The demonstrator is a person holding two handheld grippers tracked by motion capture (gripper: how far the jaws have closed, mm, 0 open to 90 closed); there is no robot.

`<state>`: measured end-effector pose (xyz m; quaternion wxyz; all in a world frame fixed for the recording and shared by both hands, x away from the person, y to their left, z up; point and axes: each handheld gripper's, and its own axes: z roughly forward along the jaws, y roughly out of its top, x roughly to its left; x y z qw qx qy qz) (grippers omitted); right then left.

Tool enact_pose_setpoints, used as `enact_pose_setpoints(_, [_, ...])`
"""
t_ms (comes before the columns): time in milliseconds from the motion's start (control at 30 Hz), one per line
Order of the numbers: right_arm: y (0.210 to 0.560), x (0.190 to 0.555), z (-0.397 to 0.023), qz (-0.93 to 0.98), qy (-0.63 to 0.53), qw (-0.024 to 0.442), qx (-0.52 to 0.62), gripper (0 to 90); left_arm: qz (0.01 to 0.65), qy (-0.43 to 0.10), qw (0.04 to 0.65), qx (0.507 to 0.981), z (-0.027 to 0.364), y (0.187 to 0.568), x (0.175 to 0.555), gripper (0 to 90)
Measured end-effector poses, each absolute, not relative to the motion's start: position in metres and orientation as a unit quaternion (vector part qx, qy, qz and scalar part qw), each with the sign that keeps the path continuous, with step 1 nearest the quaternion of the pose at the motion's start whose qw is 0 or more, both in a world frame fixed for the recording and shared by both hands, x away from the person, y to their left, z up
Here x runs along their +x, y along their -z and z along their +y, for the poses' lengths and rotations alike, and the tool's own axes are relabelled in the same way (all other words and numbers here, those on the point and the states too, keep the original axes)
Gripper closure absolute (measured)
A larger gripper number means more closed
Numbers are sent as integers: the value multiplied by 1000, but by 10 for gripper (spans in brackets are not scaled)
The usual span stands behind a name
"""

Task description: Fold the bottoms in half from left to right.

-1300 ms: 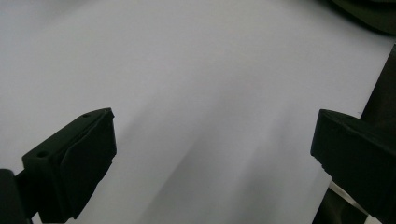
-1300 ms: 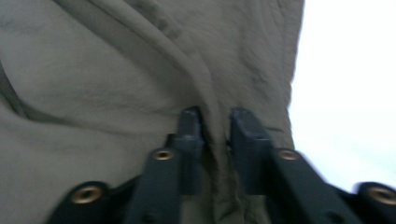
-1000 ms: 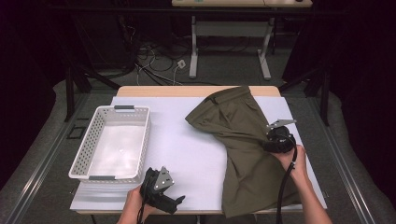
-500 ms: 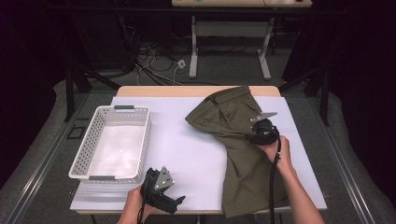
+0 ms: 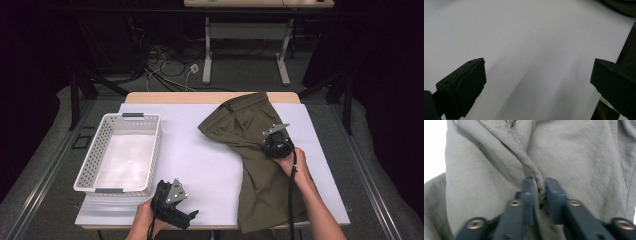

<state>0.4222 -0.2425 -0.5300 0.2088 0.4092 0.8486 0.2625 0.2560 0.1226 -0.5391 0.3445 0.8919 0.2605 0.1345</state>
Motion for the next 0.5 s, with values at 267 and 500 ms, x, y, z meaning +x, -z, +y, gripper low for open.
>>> enact_pose_setpoints(267, [515, 412, -254, 828, -274, 239, 426, 883, 261, -135, 346, 891, 123, 539, 256, 0])
enact_pose_setpoints(500, [509, 408, -275, 802, -278, 259, 460, 884, 261, -134, 346, 891, 123, 539, 256, 0])
